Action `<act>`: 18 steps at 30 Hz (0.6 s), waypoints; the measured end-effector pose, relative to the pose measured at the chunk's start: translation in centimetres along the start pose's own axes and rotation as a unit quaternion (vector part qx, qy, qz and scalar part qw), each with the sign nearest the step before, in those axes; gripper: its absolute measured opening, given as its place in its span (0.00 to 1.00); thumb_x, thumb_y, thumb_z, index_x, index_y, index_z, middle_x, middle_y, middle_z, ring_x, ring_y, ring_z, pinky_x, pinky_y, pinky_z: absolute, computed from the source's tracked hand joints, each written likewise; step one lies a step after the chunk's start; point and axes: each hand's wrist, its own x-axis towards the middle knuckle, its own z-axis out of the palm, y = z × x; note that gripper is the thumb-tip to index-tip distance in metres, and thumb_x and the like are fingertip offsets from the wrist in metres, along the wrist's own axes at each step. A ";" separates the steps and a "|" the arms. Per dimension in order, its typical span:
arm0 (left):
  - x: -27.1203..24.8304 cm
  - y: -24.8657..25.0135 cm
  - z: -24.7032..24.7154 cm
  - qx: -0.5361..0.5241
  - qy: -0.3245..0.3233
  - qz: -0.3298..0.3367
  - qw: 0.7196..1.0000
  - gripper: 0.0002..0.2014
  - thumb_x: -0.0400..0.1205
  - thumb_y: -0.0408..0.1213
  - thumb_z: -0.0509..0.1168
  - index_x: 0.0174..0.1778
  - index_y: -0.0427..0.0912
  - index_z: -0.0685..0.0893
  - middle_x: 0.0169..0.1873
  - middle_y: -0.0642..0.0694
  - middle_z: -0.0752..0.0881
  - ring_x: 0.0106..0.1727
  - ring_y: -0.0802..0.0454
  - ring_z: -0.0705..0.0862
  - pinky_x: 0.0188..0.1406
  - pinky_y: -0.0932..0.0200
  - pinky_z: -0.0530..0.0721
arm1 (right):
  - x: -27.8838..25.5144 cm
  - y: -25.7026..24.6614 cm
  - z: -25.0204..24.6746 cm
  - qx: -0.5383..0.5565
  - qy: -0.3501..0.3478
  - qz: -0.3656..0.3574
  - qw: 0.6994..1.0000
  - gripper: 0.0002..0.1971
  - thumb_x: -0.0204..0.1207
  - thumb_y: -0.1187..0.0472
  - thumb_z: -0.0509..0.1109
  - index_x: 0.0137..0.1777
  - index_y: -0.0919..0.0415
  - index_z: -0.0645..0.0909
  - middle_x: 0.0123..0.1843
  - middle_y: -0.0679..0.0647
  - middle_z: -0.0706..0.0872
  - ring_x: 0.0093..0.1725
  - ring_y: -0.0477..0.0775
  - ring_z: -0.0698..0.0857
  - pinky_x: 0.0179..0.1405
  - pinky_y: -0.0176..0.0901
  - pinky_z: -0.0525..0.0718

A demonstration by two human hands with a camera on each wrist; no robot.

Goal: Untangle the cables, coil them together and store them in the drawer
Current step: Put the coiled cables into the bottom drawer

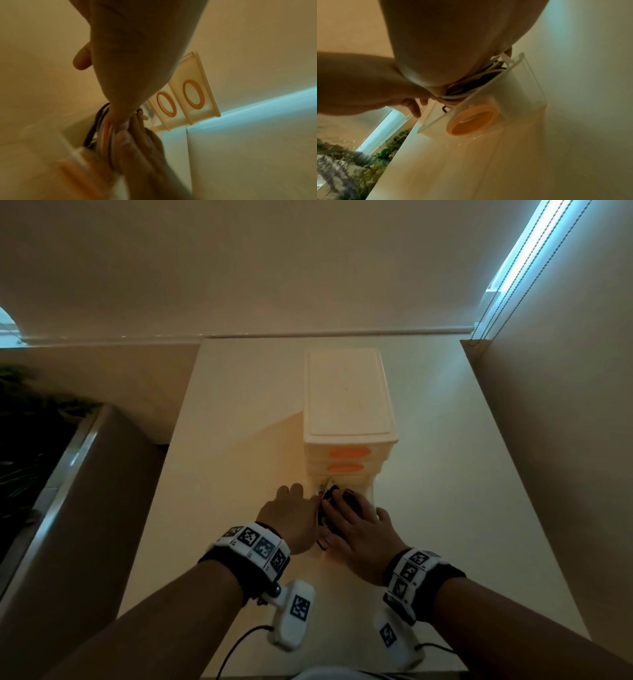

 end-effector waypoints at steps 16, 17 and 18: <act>-0.8 0.7 4.4 -0.250 0.075 0.005 0.965 0.38 0.91 0.47 0.56 0.86 0.64 0.33 0.40 0.39 0.88 0.32 0.47 0.82 0.35 0.51 0.83 | 1.1 -0.4 0.8 0.109 0.113 0.092 0.983 0.38 0.82 0.41 0.66 0.88 0.47 0.54 0.91 0.52 0.50 0.90 0.55 0.48 0.77 0.61 0.71; -0.9 0.7 4.5 -0.248 0.079 0.004 0.966 0.38 0.91 0.48 0.55 0.86 0.66 0.34 0.40 0.39 0.89 0.32 0.47 0.82 0.35 0.51 0.83 | 1.2 -0.2 0.7 0.087 0.103 0.088 0.987 0.38 0.83 0.39 0.63 0.88 0.46 0.53 0.91 0.52 0.50 0.90 0.56 0.48 0.77 0.61 0.72; -0.9 0.7 4.5 -0.243 0.078 0.003 0.967 0.37 0.91 0.48 0.54 0.86 0.67 0.34 0.40 0.39 0.89 0.31 0.47 0.81 0.34 0.52 0.82 | 1.3 0.0 0.6 0.066 0.093 0.084 0.990 0.38 0.83 0.37 0.61 0.89 0.45 0.51 0.91 0.52 0.50 0.89 0.56 0.49 0.76 0.62 0.73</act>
